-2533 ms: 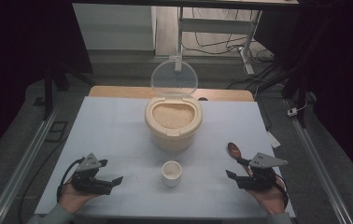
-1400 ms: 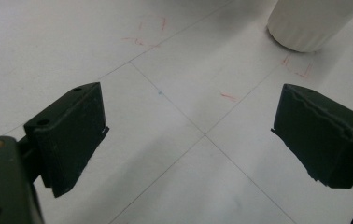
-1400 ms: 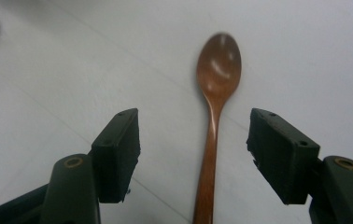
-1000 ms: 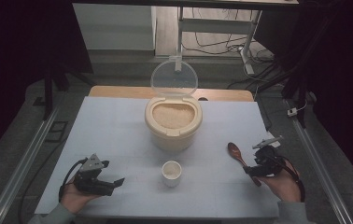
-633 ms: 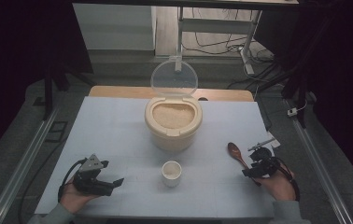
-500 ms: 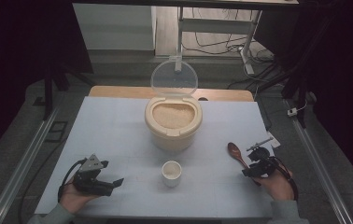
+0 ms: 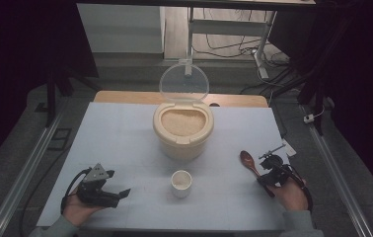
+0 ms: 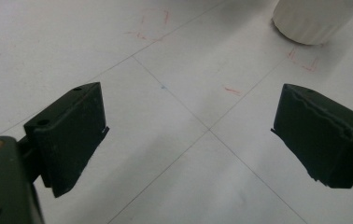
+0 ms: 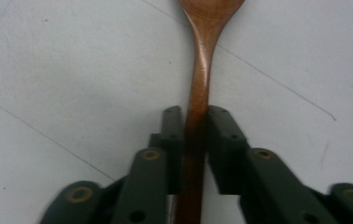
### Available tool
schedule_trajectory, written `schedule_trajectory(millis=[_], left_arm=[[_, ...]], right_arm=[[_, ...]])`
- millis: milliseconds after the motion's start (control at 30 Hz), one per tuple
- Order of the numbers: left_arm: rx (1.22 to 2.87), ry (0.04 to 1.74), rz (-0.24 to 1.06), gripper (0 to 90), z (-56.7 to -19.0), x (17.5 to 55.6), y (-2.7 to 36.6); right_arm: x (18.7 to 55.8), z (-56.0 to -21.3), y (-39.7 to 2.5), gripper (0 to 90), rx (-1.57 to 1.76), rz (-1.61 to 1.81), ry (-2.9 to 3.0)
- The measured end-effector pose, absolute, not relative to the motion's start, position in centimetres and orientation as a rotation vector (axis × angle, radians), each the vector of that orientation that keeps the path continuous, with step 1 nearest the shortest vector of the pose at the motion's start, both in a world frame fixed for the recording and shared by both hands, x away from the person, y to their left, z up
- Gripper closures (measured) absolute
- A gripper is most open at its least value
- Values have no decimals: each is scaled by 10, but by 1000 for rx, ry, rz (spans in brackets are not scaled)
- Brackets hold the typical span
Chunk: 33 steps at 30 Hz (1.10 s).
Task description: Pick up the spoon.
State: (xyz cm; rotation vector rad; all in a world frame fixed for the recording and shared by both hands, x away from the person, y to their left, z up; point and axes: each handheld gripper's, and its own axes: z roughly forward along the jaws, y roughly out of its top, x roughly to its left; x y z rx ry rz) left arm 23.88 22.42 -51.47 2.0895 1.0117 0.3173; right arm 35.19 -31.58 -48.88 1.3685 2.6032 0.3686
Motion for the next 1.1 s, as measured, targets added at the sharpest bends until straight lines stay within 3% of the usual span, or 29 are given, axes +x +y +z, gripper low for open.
schedule_trajectory(millis=[567, 1100], left_arm=[[2098, 1018, 319, 93, -516, 240, 224], [2094, 1027, 322, 93, -517, 241, 227]], right_arm=[[349, -484, -322, 804, 1332, 465, 2599], [333, -447, -317, 804, 1174, 820, 2612]])
